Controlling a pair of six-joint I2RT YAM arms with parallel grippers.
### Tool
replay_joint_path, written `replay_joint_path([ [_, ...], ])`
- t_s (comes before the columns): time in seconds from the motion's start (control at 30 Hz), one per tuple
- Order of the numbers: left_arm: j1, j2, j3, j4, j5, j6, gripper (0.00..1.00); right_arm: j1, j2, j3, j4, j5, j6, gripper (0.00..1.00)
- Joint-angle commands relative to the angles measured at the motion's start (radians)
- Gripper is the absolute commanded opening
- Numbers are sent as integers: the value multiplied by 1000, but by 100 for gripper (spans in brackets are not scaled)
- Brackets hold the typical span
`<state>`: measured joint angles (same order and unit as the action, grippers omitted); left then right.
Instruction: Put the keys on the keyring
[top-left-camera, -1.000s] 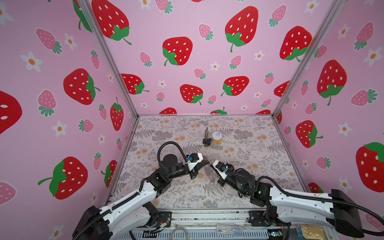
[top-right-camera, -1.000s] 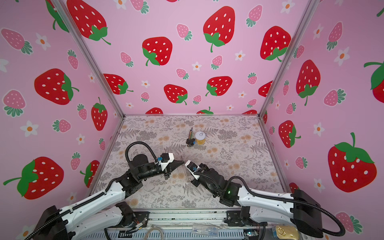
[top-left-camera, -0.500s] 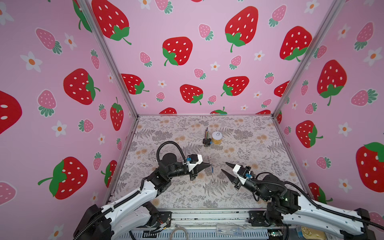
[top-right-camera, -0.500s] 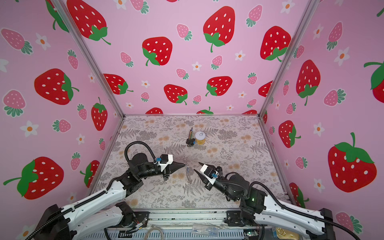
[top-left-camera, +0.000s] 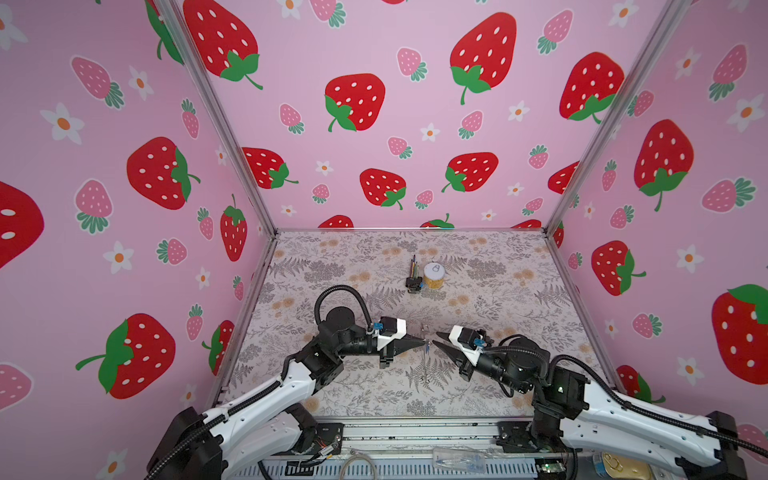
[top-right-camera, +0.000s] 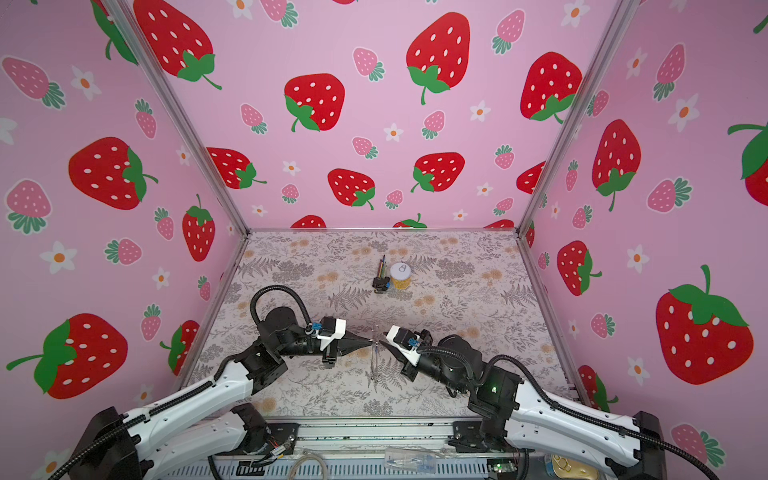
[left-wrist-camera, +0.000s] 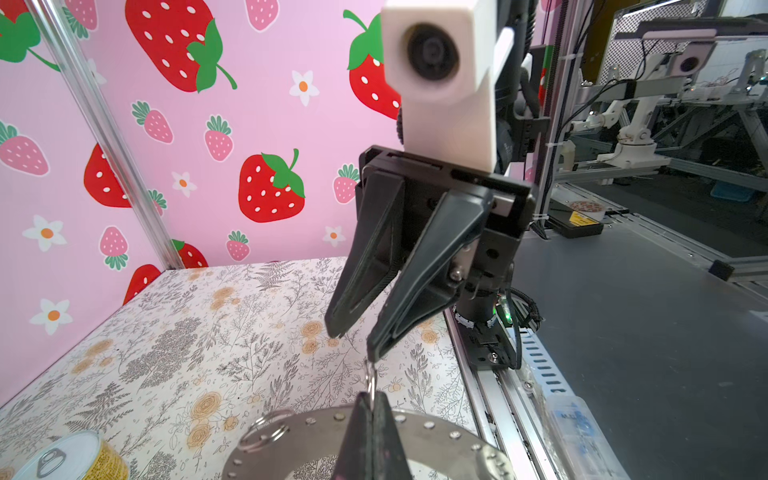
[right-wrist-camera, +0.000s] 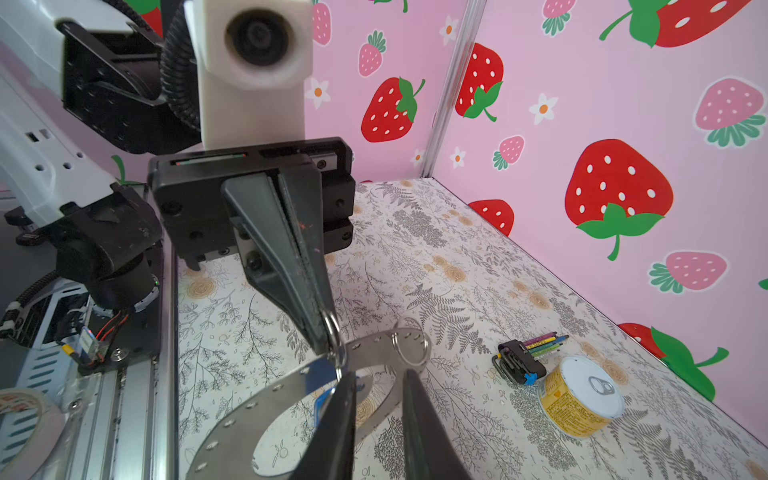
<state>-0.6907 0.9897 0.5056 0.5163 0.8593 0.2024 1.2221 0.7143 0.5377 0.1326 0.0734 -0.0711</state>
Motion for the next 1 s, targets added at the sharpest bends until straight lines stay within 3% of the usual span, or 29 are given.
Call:
replay_joint_path([
  [0.0,-7,-16,53,29,44,23,0,-11,13,37,4,-61,24,21],
  [0.43,-18,-23,59,-2,38,41,0,-24,37,38,33,-146,19,18],
  [0.7,-17,-33,56,-14,6,53,0,-29,-69,19,-7,-7,17,21],
  [0.97,-17,-26,59,-19,0,53,0,-29,-8,23,-8,-142,8,21],
])
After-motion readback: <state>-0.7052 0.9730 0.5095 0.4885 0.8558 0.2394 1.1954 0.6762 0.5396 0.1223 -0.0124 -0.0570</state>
